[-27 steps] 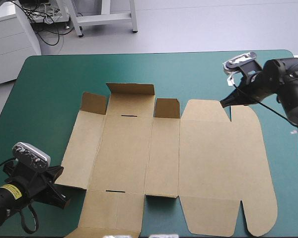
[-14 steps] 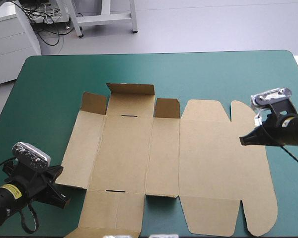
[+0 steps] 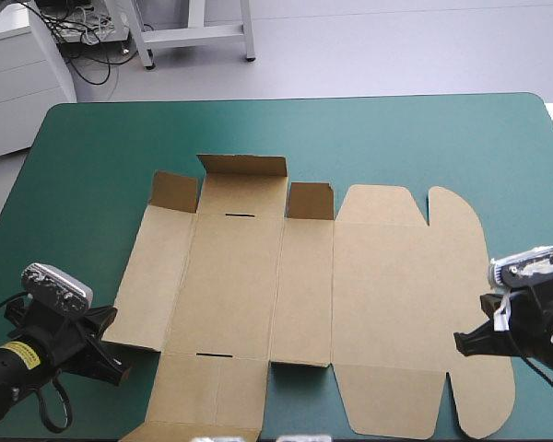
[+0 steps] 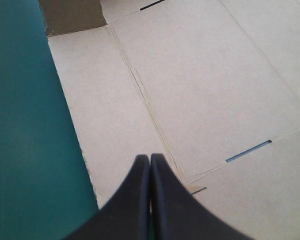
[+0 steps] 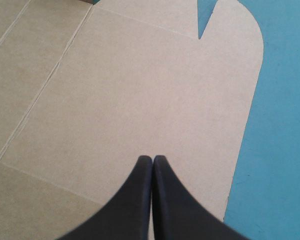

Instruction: Fold the box

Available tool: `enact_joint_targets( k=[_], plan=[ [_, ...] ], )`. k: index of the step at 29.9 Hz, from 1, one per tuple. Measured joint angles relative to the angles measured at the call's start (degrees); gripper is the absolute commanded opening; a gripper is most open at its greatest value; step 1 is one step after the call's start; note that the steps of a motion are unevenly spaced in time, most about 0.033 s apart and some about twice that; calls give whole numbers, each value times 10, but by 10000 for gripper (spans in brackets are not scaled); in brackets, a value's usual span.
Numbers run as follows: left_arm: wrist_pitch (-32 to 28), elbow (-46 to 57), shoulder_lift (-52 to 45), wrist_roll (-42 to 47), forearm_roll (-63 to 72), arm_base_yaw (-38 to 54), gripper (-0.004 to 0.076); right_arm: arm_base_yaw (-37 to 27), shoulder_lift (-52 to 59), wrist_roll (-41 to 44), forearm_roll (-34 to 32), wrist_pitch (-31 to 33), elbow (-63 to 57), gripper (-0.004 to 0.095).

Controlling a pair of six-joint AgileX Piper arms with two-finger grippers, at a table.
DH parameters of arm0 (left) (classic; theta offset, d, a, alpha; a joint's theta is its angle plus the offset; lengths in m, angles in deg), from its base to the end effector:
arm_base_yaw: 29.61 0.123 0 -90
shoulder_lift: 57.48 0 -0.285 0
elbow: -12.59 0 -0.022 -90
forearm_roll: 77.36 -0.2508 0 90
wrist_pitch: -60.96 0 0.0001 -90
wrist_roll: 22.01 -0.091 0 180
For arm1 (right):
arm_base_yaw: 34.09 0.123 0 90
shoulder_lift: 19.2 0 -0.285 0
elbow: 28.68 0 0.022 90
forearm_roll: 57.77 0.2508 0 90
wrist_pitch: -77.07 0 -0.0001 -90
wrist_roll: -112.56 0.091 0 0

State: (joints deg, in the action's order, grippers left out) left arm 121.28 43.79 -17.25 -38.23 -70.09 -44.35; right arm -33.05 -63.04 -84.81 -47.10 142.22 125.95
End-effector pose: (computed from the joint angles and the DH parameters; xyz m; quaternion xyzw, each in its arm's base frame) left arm 0.0756 -0.0302 0.3477 0.2372 0.8794 -0.0578 0.4087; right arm 0.0853 0.0168 0.3676 -0.1436 0.9064 0.0371 0.3954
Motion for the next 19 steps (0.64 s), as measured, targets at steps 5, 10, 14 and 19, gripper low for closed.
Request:
enact_joint_targets(
  k=[5, 10, 14, 19],
  plan=[
    [-2, 0, 0, 6, 5, 0, -32, 0, 39, 0, 0, 3, -31, -18],
    [-5, 0, 0, 7, 6, 0, -32, 0, 50, 0, 0, 3, -48, -18],
    [-16, 0, 13, 11, 7, 0, -26, 0, 50, 0, -4, 2, -49, -18],
    [-31, 0, 76, 37, 7, 0, 161, 0, 50, 0, -4, 1, -49, -18]
  ],
)
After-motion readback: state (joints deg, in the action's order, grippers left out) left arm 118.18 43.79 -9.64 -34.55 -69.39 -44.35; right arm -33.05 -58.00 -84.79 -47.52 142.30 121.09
